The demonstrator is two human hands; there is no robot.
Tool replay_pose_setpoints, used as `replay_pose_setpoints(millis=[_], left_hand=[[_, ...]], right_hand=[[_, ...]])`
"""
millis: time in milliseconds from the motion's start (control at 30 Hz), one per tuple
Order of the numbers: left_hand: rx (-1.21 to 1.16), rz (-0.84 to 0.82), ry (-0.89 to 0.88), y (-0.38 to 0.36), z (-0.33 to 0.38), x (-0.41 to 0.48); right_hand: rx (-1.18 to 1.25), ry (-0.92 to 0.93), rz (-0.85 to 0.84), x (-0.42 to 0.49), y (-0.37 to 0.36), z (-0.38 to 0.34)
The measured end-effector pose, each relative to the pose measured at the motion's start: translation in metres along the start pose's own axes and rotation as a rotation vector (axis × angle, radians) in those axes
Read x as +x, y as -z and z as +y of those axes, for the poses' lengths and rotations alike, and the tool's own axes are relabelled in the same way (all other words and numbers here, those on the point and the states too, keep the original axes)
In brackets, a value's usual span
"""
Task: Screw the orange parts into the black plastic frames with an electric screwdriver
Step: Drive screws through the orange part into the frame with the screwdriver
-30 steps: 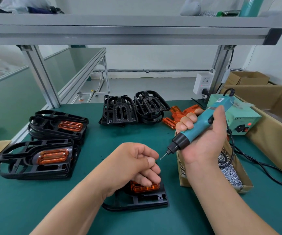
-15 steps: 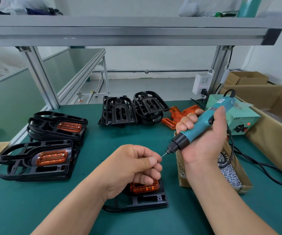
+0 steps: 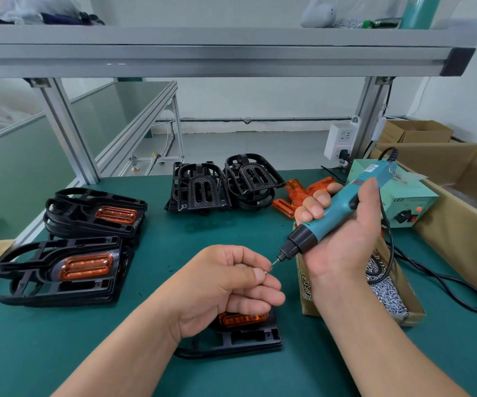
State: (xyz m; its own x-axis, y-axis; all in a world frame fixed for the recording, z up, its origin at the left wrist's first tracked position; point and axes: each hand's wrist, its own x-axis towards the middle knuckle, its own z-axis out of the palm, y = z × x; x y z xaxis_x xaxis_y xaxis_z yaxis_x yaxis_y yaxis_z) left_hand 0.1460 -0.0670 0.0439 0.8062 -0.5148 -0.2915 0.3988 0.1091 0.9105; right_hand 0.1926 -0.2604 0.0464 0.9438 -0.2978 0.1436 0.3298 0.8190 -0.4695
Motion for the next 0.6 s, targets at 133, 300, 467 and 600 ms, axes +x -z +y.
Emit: replay_pose_setpoints(millis=[133,300,467,600], left_hand=[[-0.007,-0.015,-0.002,0.0002,0.0001,-0.0001],[-0.015,-0.029,-0.005,0.0020,-0.0008,-0.0004],[0.012,-0.020,-0.022,0.0020,-0.0006,0.0003],[0.071,0.040,-0.072,0.0002,-0.0025,0.0018]], right_hand=[[-0.006,-0.002,-0.006,-0.0006,0.0003,0.0009],[-0.020,-0.019,-0.017,-0.0003,0.0003,0.0017],[-0.031,-0.027,-0.019,-0.0001,0.0002,0.0017],[-0.027,-0.027,0.009,0.0004,0.0000,0.0019]])
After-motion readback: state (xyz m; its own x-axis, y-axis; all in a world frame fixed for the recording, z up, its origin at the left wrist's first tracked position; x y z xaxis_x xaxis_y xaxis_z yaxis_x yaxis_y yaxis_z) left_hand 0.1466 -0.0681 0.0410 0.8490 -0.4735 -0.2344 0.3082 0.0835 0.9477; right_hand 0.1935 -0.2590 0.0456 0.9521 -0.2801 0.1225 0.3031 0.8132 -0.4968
